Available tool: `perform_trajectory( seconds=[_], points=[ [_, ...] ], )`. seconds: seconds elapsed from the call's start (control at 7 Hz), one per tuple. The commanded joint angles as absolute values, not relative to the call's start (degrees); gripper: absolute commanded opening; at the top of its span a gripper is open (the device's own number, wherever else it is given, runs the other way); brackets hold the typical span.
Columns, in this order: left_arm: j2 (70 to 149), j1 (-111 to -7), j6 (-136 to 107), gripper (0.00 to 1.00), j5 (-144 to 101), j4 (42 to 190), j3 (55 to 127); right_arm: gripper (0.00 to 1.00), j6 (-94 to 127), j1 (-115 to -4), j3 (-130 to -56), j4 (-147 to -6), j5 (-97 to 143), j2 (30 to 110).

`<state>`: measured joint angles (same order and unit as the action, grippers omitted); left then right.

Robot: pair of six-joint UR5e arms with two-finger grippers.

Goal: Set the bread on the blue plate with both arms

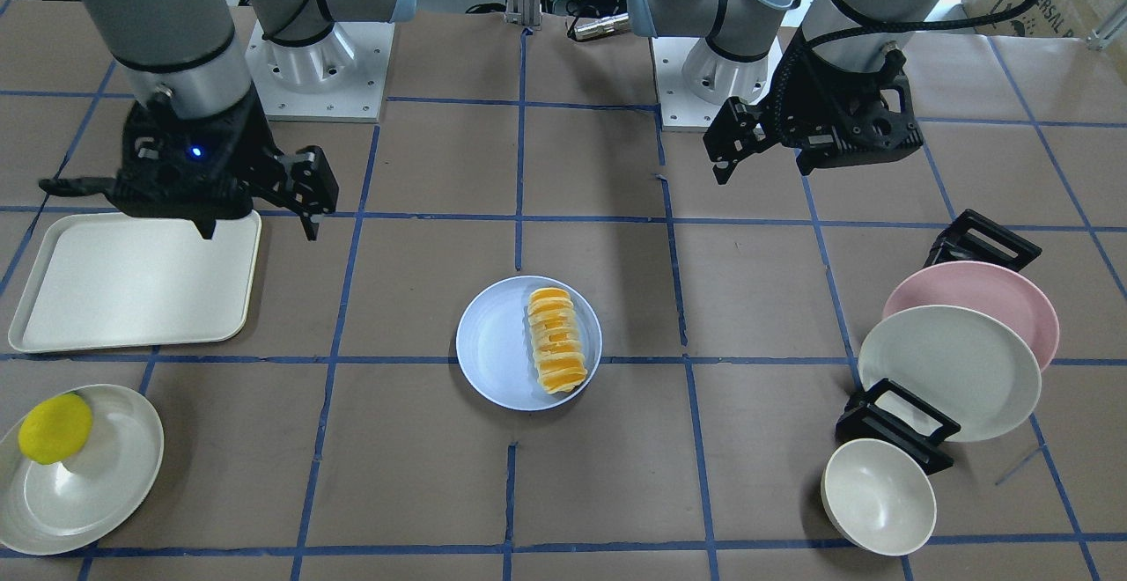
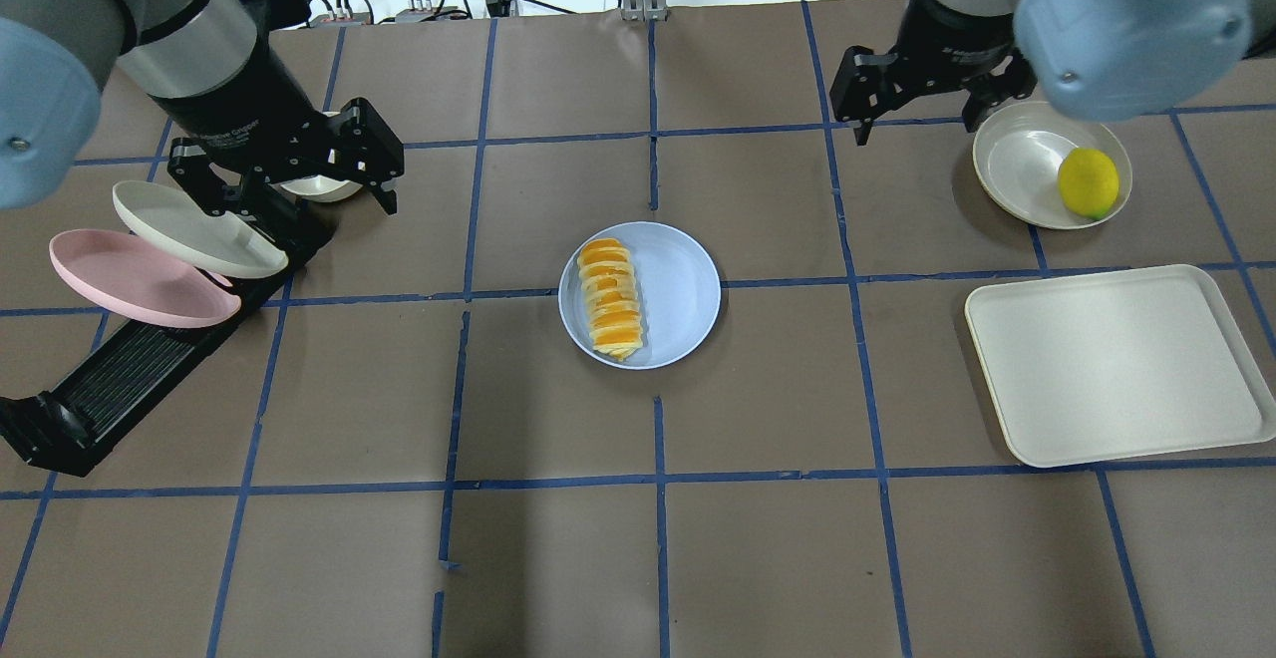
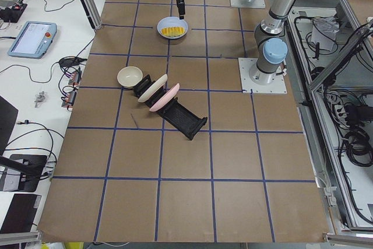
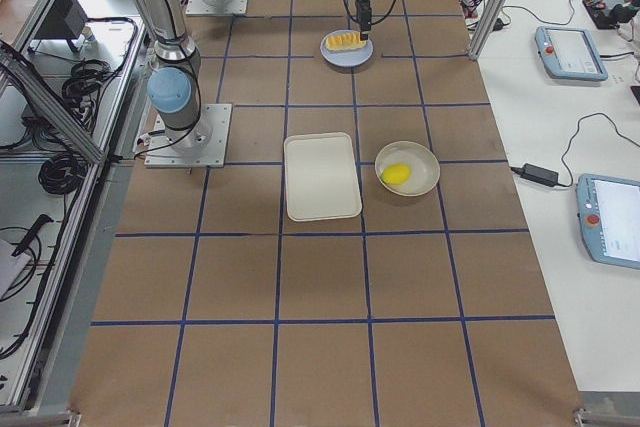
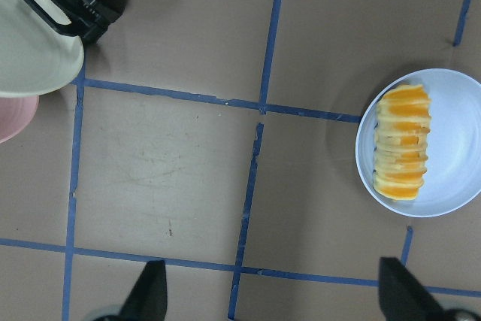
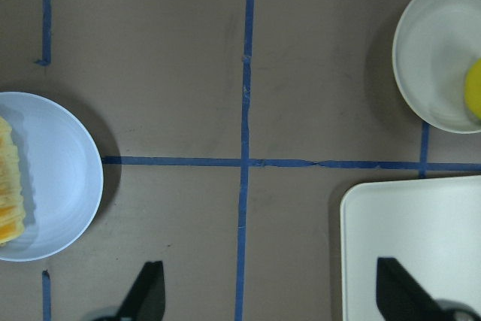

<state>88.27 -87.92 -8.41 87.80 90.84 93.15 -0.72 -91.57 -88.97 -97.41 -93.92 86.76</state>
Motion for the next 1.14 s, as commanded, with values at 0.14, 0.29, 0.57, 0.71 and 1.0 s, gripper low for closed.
perform_trajectory(
  seconds=[0.14,0.29,0.57,0.71,1.0],
  points=[
    [88.4,-88.1,-9.1,1.00,88.3,88.5,93.0,0.98,-2.1,-89.3,-89.1,-91.5,-93.2,92.7],
    [88.6,-88.1,-9.0,1.00,88.2,88.5,92.3,0.98,-2.6,-89.6,-89.7,-87.1,-88.6,94.3],
    [89.6,-88.1,-8.3,1.00,88.3,89.2,90.4,0.98,-2.6,-89.7,-90.0,-85.7,-89.0,94.3],
    [89.6,-88.1,-8.3,1.00,88.3,89.1,90.3,0.98,-2.4,-89.6,-89.9,-85.7,-89.2,94.2],
    [89.6,-88.1,-8.2,1.00,88.2,89.3,90.4,0.98,-2.2,-89.6,-90.0,-85.9,-90.9,94.2]
  ],
)
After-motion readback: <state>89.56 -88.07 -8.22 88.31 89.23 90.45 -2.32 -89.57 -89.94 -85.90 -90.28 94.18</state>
